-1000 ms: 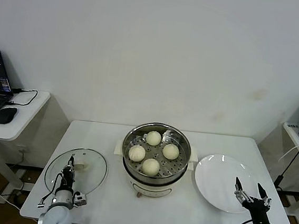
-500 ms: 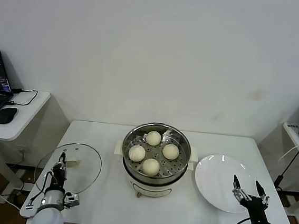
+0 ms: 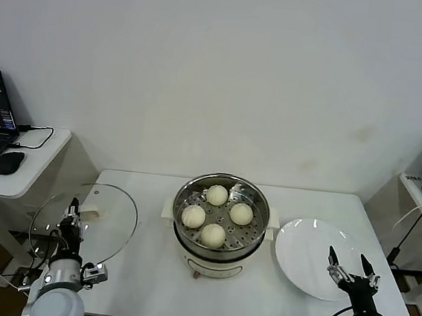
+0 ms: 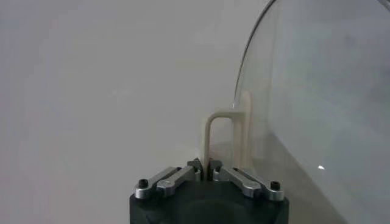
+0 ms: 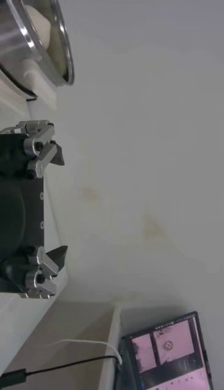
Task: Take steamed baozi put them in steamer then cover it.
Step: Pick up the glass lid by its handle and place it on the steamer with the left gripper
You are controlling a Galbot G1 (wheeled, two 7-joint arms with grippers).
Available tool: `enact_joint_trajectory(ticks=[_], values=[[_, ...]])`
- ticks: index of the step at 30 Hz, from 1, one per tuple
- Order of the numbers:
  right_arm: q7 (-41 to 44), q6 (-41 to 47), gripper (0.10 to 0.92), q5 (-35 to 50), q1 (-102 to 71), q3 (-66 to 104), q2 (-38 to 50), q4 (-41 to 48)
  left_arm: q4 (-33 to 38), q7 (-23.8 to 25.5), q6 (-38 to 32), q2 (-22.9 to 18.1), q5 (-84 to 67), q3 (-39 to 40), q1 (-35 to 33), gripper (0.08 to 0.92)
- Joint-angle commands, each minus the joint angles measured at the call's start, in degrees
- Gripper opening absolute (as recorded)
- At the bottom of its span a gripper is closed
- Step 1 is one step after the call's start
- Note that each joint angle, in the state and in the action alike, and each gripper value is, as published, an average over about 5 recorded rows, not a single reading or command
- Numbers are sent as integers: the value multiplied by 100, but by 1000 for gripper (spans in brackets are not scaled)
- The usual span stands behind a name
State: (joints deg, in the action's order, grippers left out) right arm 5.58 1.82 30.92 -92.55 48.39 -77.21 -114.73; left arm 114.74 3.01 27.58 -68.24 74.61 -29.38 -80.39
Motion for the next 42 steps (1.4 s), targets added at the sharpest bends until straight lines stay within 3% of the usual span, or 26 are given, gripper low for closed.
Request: enact_joint_trajectory(ticks=[1, 7, 24, 42], values=[[0, 8, 823, -320, 10, -47, -111, -12, 1532, 1318, 693, -465, 1460, 557, 135, 138], [12, 1, 823, -467, 20, -60, -205, -5, 1497, 1374, 657, -768, 1807, 1171, 461, 138], [2, 41, 823, -1172, 71, -150, -623, 48, 95, 1805, 695, -1524, 2296, 2315, 1715, 138], [15, 74, 823, -1350, 222, -255, -820, 152, -655, 2077, 698, -2305, 2489, 3160, 2379, 138]])
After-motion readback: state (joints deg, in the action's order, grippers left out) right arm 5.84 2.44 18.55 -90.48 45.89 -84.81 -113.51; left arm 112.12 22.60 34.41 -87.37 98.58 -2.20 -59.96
